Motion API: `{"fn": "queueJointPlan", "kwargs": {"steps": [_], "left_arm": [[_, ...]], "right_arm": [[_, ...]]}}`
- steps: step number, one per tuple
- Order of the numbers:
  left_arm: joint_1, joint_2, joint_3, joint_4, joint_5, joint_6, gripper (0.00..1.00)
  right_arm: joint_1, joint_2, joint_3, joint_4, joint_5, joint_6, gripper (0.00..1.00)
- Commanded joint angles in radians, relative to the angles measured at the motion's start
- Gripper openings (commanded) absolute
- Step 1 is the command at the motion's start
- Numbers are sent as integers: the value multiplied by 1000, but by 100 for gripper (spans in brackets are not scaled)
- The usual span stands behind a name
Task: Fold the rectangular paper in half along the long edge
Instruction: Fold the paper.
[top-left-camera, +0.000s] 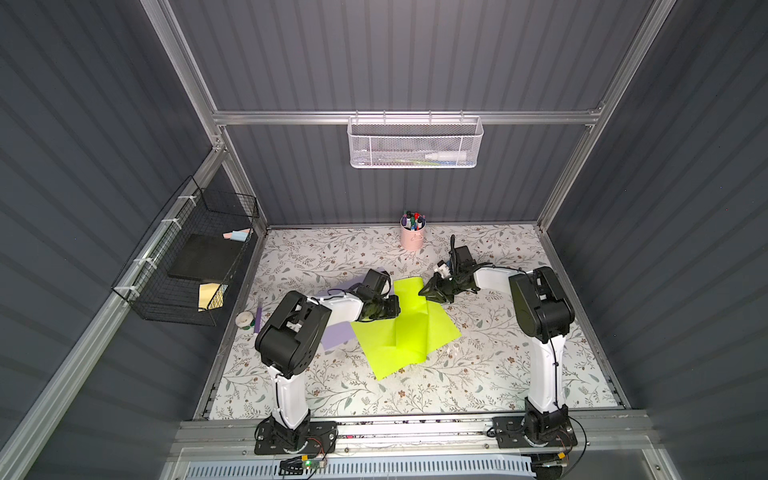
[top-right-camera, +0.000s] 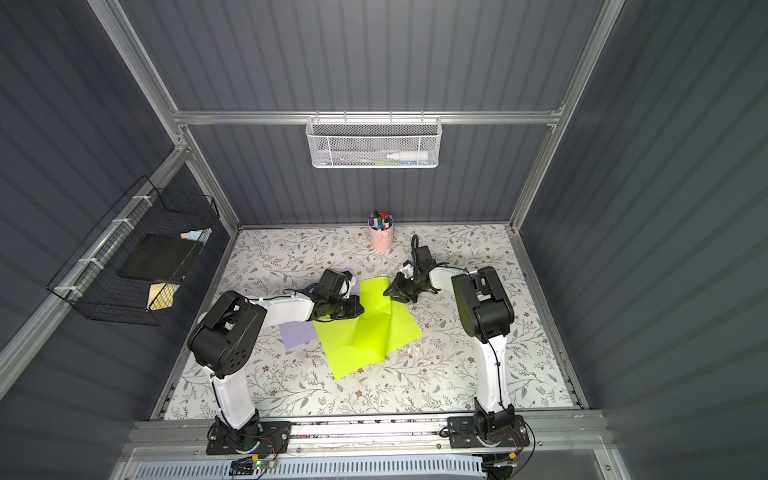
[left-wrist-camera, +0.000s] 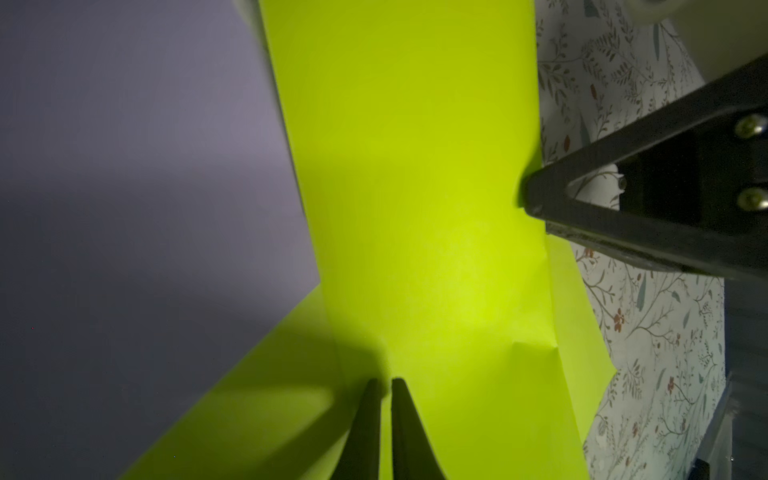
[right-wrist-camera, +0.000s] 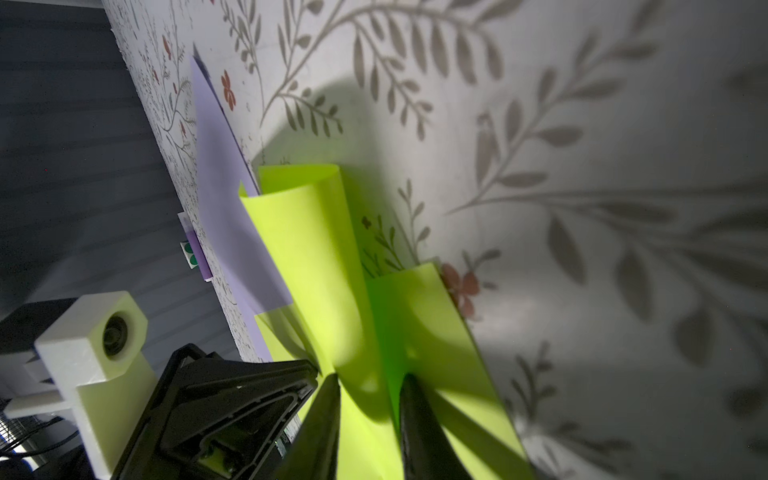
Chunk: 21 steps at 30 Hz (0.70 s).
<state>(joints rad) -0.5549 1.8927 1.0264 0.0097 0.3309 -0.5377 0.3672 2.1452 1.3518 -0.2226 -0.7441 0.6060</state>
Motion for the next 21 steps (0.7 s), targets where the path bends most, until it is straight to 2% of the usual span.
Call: {"fn": "queueJointPlan", "kwargs": {"steps": [1, 4, 6, 9, 12, 17, 21], "left_arm": [[-6, 48, -33, -100, -27, 22, 12], [-7, 48, -31, -100, -26, 22, 12], [-7, 49, -32, -101, -25, 23, 12], [-7, 46, -33, -102, -27, 24, 12], [-7, 45, -35, -103, -28, 24, 12], [-7, 44, -35, -103, -30, 25, 12], [-7, 45, -35, -105, -26, 27, 12]], "right_arm": [[6, 29, 35, -42, -10, -25, 31], [6, 38, 54, -50, -12, -34, 31], [6, 52, 76, -57, -13, -36, 26], [6, 73, 113, -74, -18, -43, 16], [6, 82, 133, -88, -13, -48, 0], [4, 79, 147, -82, -10, -38, 1], [4, 92, 179, -93, -11, -29, 29]]}}
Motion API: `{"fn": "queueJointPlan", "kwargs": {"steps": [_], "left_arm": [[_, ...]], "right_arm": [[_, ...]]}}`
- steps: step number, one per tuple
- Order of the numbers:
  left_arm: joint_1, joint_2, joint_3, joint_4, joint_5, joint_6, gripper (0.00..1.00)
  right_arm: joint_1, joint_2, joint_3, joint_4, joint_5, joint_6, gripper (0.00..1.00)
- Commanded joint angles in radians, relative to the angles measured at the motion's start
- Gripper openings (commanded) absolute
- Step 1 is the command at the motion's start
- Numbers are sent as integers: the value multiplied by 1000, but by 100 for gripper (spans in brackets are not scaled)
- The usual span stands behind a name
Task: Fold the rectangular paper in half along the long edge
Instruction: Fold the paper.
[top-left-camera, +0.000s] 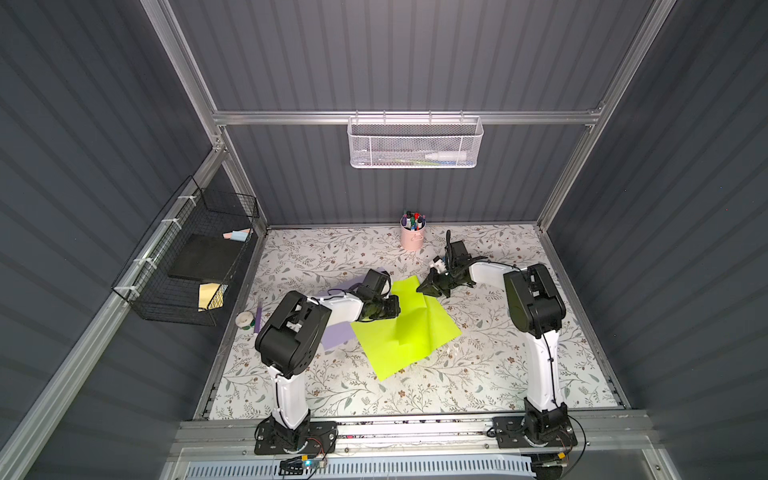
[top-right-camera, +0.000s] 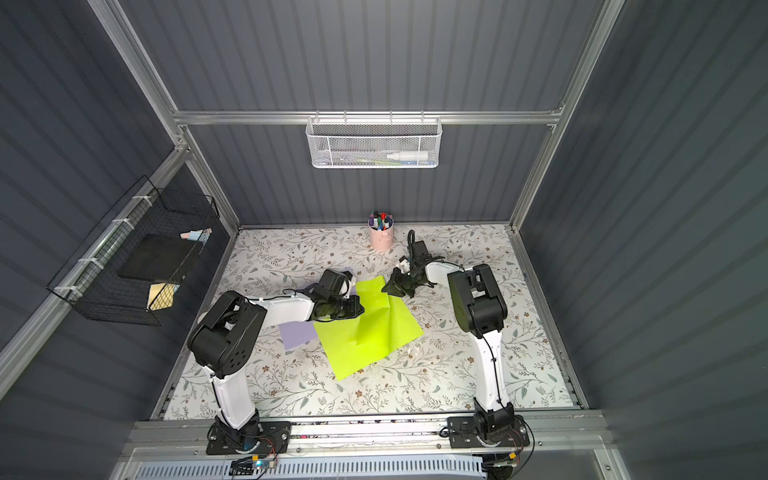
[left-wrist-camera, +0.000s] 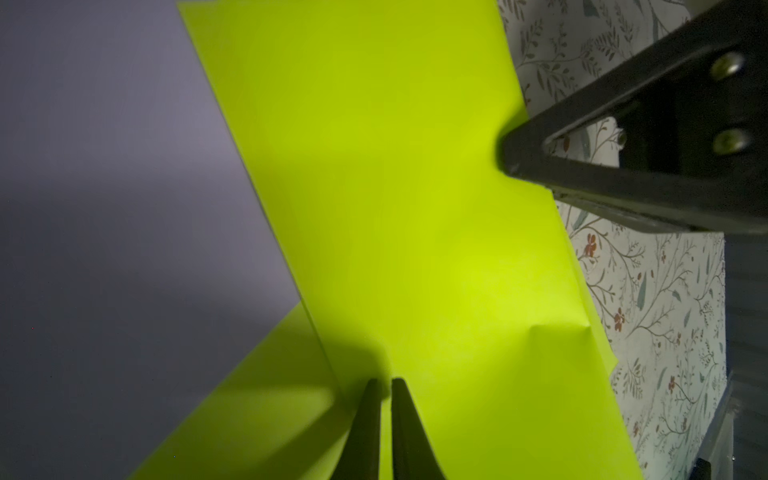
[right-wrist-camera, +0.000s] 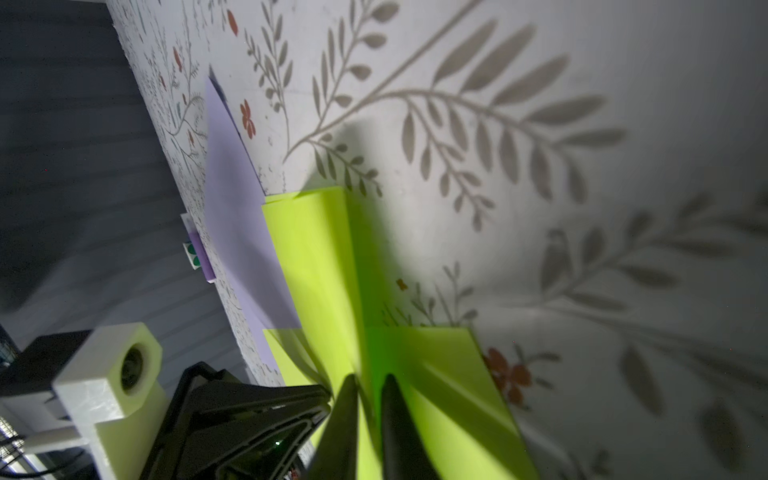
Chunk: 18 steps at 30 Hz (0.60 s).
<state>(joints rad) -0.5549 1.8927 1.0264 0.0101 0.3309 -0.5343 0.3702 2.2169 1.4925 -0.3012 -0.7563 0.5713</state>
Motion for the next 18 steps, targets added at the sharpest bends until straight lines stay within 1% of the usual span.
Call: {"fn": "queueJointPlan", "kwargs": {"steps": [1, 10, 14, 17, 18], "left_arm": [[-7, 45, -34, -106, -24, 23, 12], [-7, 45, -39, -104, -27, 25, 12], [-7, 43, -42, -102, -27, 24, 12], [-6, 45, -41, -102, -25, 25, 12], [-7, 45, -42, -102, -26, 24, 12]], "right_arm": [[2, 25, 48, -15, 0, 7, 32], [3, 94, 145, -35, -25, 10, 33], [3, 118, 170, -35, -32, 10, 31], [3, 137, 193, -38, -40, 12, 27], [4, 141, 199, -38, -41, 14, 24]]}}
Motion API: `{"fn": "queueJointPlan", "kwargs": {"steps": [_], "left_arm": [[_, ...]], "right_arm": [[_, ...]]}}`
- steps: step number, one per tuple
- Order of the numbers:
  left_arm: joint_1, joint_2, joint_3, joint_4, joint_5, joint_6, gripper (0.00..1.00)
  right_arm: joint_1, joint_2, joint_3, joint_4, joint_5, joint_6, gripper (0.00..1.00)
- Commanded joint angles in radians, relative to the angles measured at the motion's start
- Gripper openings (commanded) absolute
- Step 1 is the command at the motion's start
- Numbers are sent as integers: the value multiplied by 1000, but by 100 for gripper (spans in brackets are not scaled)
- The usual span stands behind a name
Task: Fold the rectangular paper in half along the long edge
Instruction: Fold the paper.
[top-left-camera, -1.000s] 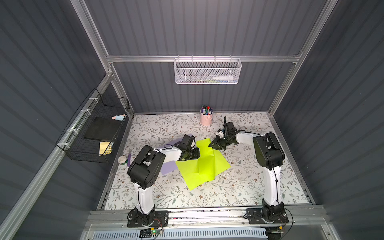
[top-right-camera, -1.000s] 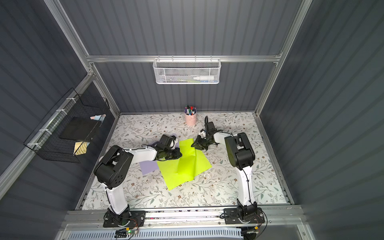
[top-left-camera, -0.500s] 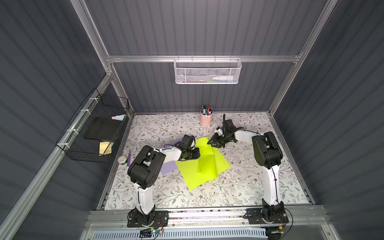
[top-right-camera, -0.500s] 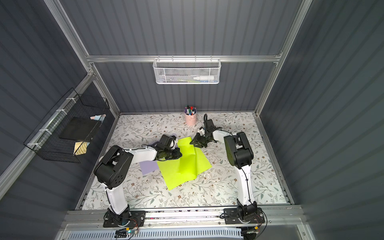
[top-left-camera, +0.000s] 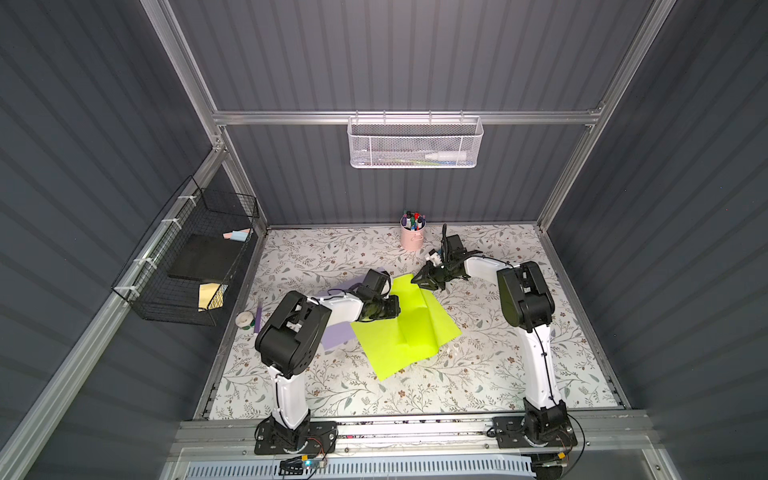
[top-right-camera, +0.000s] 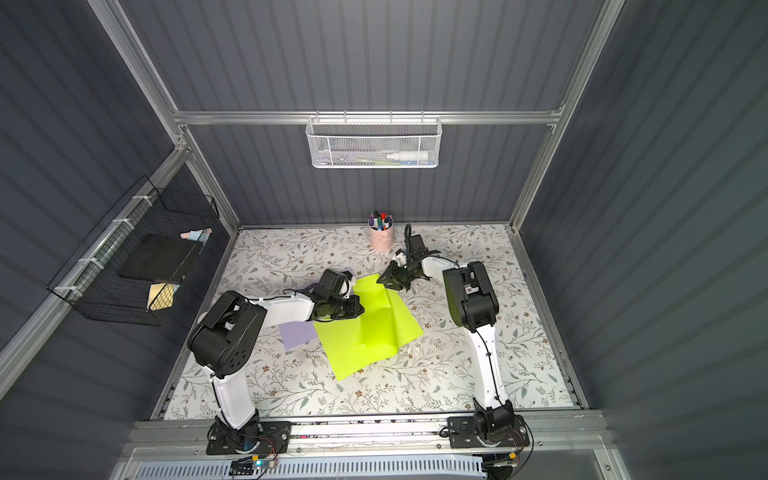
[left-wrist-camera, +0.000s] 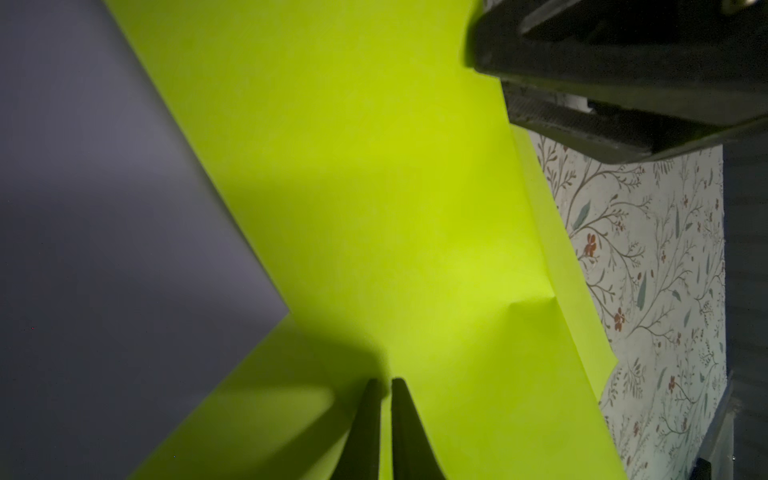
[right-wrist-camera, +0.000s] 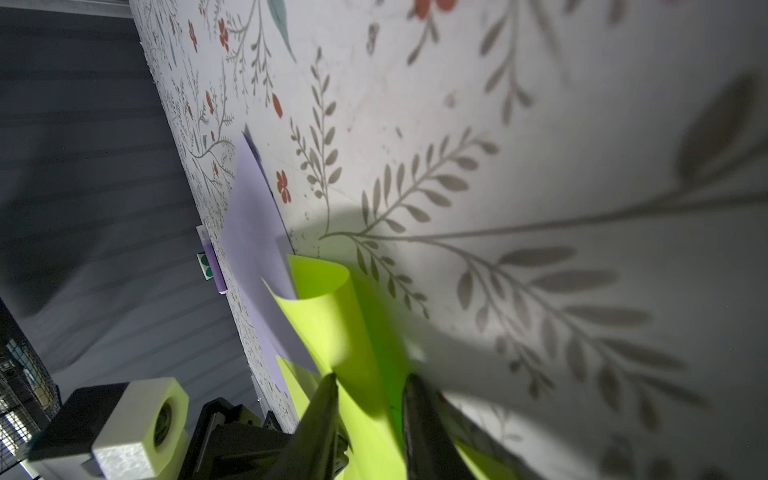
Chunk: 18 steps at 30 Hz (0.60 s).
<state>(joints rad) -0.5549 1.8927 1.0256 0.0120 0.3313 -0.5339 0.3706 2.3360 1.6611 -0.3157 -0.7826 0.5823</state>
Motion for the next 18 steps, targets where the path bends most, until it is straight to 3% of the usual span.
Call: {"fn": "queueJointPlan", "kwargs": {"steps": [1, 5, 12, 14, 15, 18], "left_arm": [[-7, 45, -42, -104, -25, 25, 12], [-7, 43, -42, -106, -29, 24, 12], [-7, 43, -44, -107, -28, 22, 12], [-7, 43, -43, -107, -30, 23, 12], [-7, 42, -43, -109, -30, 23, 12], [-7, 41, -45, -111, -31, 25, 12]], "right_arm": [[3, 28, 37, -23, -19, 5, 19], [7, 34, 43, -22, -20, 7, 0], [5, 11, 36, -16, 12, 12, 1], [5, 10, 51, -34, 26, 13, 28], [5, 5, 55, -45, 42, 13, 35], [5, -42, 32, -40, 99, 13, 38]]}}
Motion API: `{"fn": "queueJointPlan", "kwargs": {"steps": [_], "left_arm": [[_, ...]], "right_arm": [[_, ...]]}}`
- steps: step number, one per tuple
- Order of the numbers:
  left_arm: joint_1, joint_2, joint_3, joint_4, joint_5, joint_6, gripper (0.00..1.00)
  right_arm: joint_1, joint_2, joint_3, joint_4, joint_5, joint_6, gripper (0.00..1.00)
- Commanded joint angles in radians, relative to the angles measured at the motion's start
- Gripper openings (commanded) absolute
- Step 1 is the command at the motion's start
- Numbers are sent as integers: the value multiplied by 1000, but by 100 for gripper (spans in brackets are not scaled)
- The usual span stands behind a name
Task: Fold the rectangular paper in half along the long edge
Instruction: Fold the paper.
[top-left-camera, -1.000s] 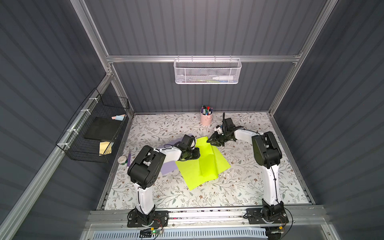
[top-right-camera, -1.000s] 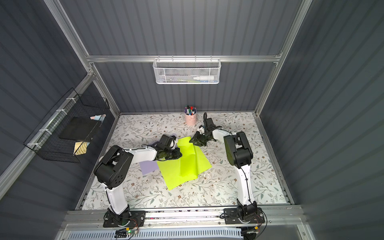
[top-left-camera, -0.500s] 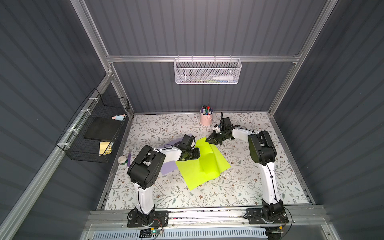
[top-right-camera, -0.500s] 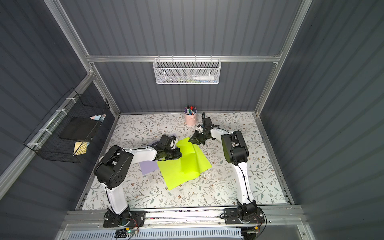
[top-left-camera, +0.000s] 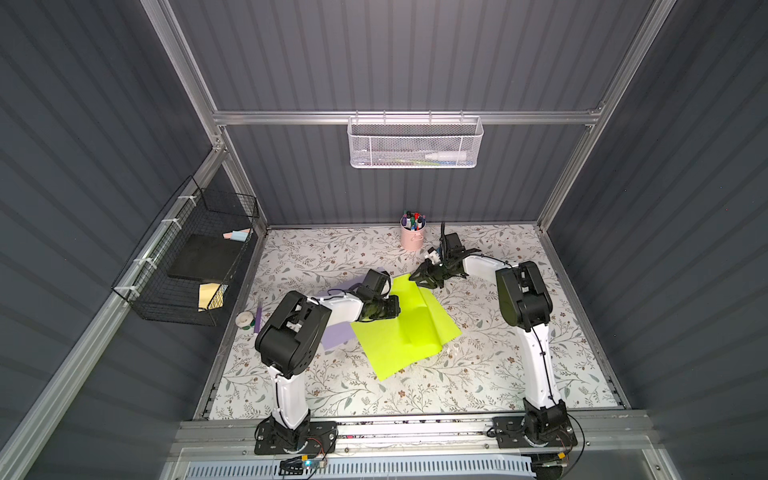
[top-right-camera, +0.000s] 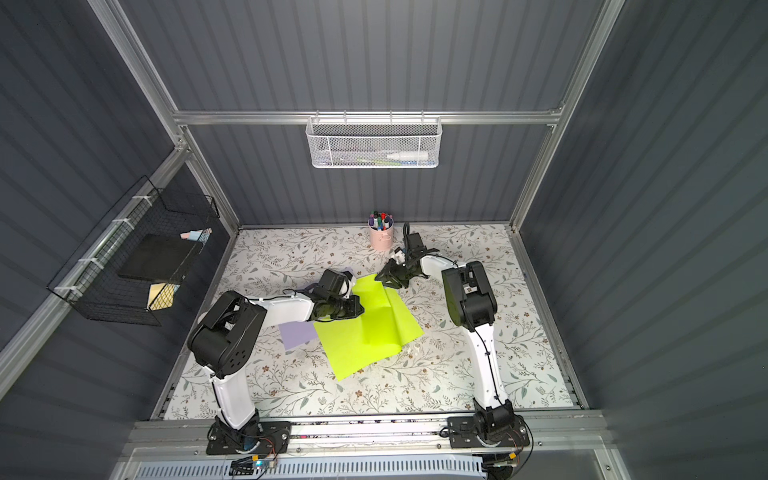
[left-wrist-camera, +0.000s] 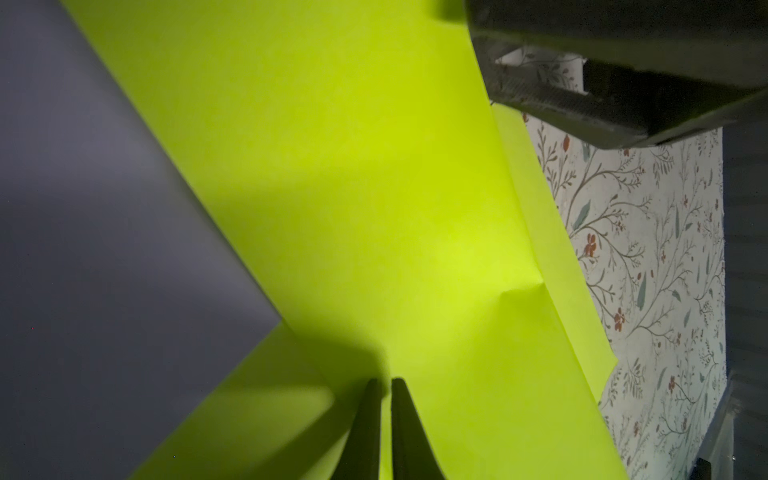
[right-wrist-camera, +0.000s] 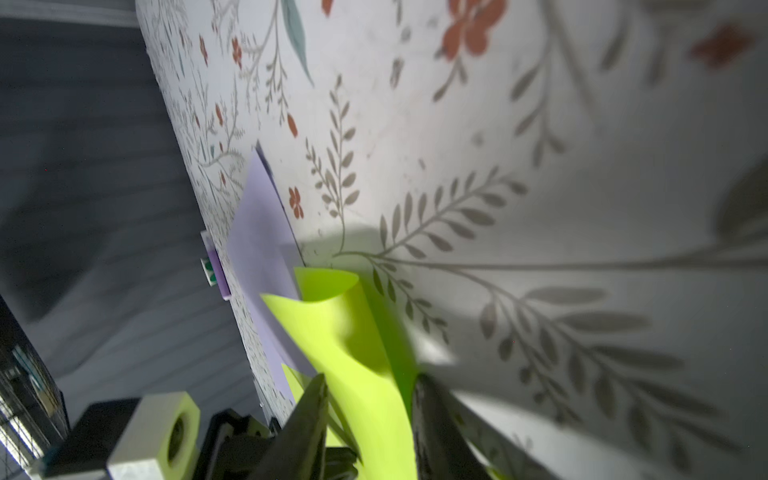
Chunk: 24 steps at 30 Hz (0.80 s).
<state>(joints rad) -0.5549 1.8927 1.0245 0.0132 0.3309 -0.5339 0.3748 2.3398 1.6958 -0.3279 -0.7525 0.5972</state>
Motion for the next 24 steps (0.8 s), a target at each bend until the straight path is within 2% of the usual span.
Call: {"fn": "queueJointPlan", "kwargs": {"steps": [1, 4, 6, 8, 15, 24], "left_arm": [[-7, 40, -44, -113, -32, 25, 12], [-7, 43, -44, -113, -33, 24, 12], [-7, 47, -41, -112, -30, 24, 12], [-7, 50, -40, -112, -27, 23, 12], [-7, 48, -39, -116, -30, 22, 12], [-6, 48, -34, -122, -32, 26, 12]], "right_arm": [[2, -71, -21, -15, 88, -2, 35], [2, -123, -51, 29, 100, -2, 17], [5, -114, -30, 29, 59, -1, 6], [14, -87, 13, 0, 24, -11, 0], [53, 27, 154, -109, 24, -44, 0], [44, 73, 171, -159, 116, -28, 0]]}}
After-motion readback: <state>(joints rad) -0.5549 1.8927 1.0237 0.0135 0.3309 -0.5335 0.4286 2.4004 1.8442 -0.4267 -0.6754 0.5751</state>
